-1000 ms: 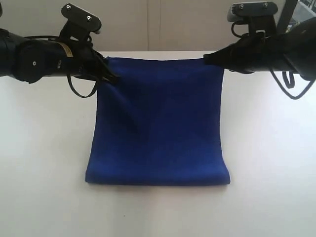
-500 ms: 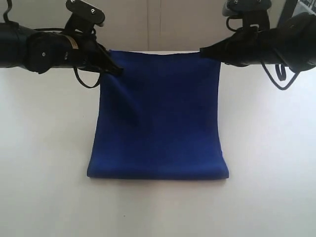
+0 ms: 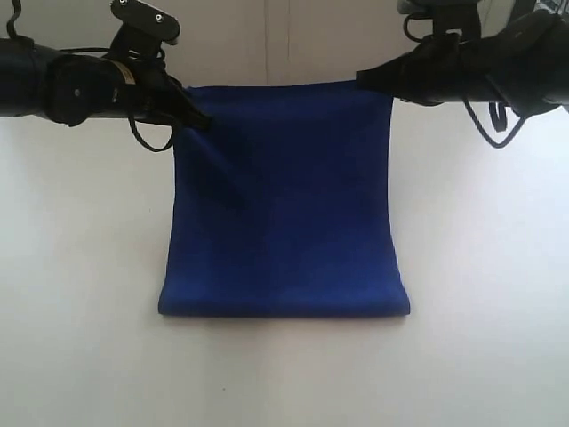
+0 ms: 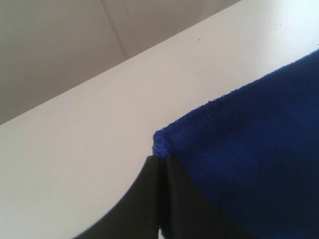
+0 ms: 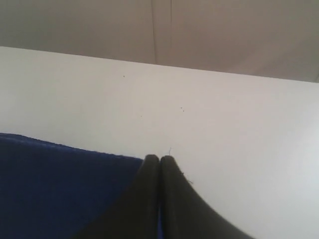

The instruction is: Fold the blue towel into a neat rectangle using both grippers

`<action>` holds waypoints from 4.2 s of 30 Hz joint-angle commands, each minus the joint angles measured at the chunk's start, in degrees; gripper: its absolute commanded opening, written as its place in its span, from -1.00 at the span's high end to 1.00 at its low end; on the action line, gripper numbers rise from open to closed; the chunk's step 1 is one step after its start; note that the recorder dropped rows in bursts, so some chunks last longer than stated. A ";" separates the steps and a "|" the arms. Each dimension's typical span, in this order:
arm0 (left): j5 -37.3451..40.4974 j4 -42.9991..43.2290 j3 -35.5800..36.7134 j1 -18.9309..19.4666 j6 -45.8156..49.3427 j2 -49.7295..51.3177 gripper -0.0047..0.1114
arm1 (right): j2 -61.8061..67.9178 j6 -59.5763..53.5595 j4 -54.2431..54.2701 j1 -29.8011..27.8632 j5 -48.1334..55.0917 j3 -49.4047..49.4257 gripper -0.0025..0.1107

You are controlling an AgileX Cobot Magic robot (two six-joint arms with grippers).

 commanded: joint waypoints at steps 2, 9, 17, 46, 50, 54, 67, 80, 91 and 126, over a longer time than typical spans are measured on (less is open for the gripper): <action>-0.69 0.03 -1.33 0.30 0.00 1.41 0.92 | 2.69 -0.39 0.13 0.02 -0.47 -1.13 0.96; -0.76 0.03 -3.32 0.30 0.00 4.12 0.92 | 3.86 -0.39 0.13 0.02 -2.50 -1.42 0.96; -1.01 0.03 -5.26 0.68 0.00 5.95 0.92 | 7.29 -0.39 0.13 0.02 -3.07 -4.07 0.96; -2.07 0.03 -7.84 0.95 -1.36 9.53 0.92 | 10.71 -1.46 0.13 -2.90 -1.20 -5.17 0.96; -2.07 0.03 -7.84 0.95 -1.74 9.53 0.68 | 10.71 -1.46 0.23 -2.90 -0.51 -5.17 0.96; -2.40 0.03 -7.84 0.95 -1.60 9.62 0.49 | 10.71 -1.46 0.23 -2.90 -0.40 -5.17 0.96; -2.01 0.03 -8.38 3.70 -2.47 10.27 0.45 | 11.37 -1.16 0.23 -3.61 12.69 -10.25 0.96; 21.42 -0.21 -18.95 10.58 -10.15 11.65 0.46 | 21.05 4.95 -1.17 -5.67 26.64 -28.47 0.96; 22.92 -4.37 -25.13 10.59 -10.56 20.01 0.46 | 31.83 16.90 -13.59 -5.67 29.49 -42.15 0.96; 36.34 -15.21 -40.46 10.59 -2.53 28.74 0.42 | 42.47 18.01 -12.43 -5.56 34.77 -49.53 0.61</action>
